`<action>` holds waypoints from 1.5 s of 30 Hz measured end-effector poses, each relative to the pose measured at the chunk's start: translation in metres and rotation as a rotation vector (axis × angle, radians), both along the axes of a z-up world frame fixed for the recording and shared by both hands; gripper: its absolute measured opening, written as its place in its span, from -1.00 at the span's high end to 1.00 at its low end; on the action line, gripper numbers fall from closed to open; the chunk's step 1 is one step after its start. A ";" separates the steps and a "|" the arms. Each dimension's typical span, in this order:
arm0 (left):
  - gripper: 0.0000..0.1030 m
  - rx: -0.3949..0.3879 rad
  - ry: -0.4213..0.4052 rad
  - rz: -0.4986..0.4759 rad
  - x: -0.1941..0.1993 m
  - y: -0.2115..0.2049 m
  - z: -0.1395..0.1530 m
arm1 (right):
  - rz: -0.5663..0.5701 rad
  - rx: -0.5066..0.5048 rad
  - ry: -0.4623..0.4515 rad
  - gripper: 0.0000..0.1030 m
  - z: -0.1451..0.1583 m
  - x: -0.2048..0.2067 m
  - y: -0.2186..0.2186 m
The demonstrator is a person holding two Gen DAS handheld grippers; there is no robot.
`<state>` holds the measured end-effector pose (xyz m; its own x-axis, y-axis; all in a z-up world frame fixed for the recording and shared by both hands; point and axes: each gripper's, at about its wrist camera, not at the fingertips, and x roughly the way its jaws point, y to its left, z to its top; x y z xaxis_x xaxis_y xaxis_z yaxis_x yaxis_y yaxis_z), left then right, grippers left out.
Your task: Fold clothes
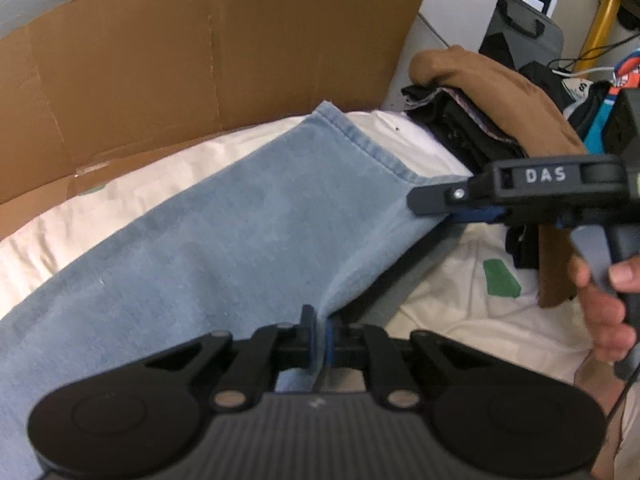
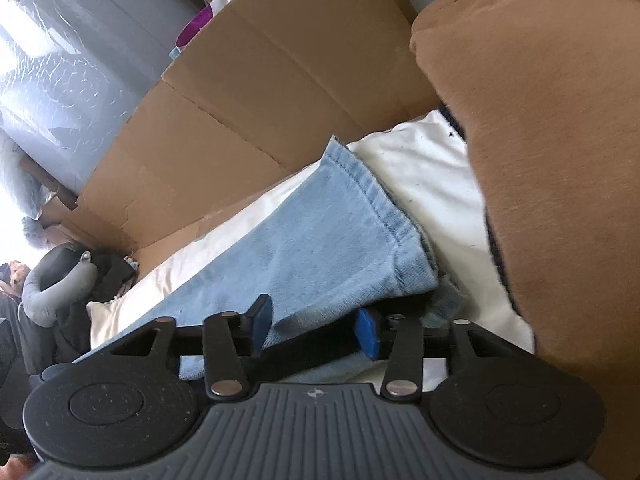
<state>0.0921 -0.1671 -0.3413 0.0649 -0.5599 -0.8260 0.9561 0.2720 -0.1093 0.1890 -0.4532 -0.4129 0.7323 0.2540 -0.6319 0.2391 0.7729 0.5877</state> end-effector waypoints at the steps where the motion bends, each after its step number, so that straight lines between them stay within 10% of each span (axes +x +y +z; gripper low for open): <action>1: 0.90 -0.002 -0.001 -0.002 0.001 0.000 0.001 | 0.000 0.002 0.002 -0.05 -0.001 0.002 0.001; 32: 0.30 0.171 -0.137 -0.193 -0.038 0.017 -0.036 | -0.045 -0.151 0.135 0.02 -0.012 -0.025 -0.008; 45: 0.24 0.198 -0.026 -0.012 -0.008 0.072 -0.017 | -0.005 -0.168 0.093 0.00 0.011 -0.047 -0.003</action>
<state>0.0837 -0.0954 -0.3585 0.0821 -0.3880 -0.9180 0.9613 0.2739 -0.0298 0.1422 -0.4563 -0.4019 0.6696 0.1353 -0.7303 0.2907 0.8571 0.4253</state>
